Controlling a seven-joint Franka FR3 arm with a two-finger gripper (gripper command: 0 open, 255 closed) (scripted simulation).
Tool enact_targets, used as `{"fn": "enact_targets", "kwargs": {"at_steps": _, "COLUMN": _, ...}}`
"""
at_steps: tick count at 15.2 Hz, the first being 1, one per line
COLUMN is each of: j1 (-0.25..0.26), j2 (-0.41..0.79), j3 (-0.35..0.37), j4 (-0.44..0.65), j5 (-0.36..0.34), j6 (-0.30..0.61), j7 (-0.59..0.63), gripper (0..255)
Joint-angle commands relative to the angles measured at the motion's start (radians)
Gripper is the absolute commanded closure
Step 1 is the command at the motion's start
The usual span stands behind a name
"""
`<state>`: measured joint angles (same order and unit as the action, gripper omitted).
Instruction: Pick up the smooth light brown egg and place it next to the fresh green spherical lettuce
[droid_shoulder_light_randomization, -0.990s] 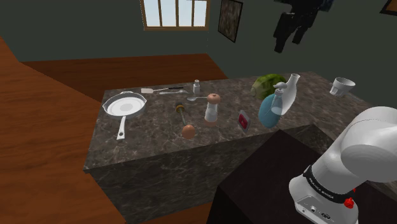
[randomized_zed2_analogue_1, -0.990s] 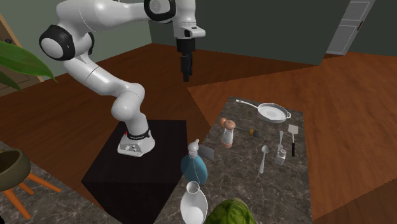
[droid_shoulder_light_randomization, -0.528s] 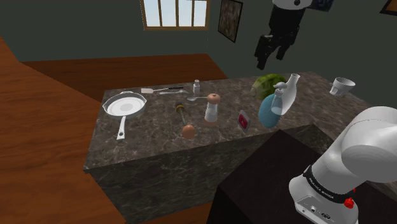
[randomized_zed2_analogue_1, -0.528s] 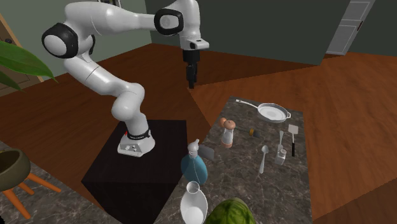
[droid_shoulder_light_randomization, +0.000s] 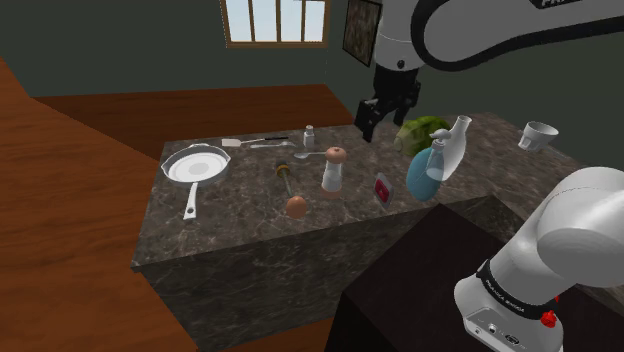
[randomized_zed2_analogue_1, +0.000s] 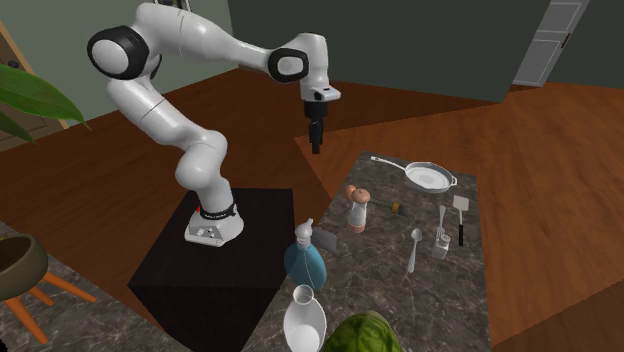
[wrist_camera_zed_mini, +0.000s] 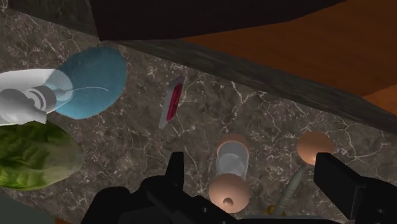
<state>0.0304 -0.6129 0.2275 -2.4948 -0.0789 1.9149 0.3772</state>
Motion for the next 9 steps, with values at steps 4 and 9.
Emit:
{"fn": "enact_targets", "kwargs": {"at_steps": 4, "j1": -0.010, "j2": 0.148, "j3": 0.089, "j4": -0.014, "j5": -0.023, "j6": 0.157, "j7": 0.132, "gripper": 0}}
{"fn": "enact_targets", "kwargs": {"at_steps": 9, "j1": -0.041, "j2": 0.333, "j3": 0.176, "j4": 0.015, "j5": -0.102, "j6": 0.294, "j7": 0.287, "gripper": 0}}
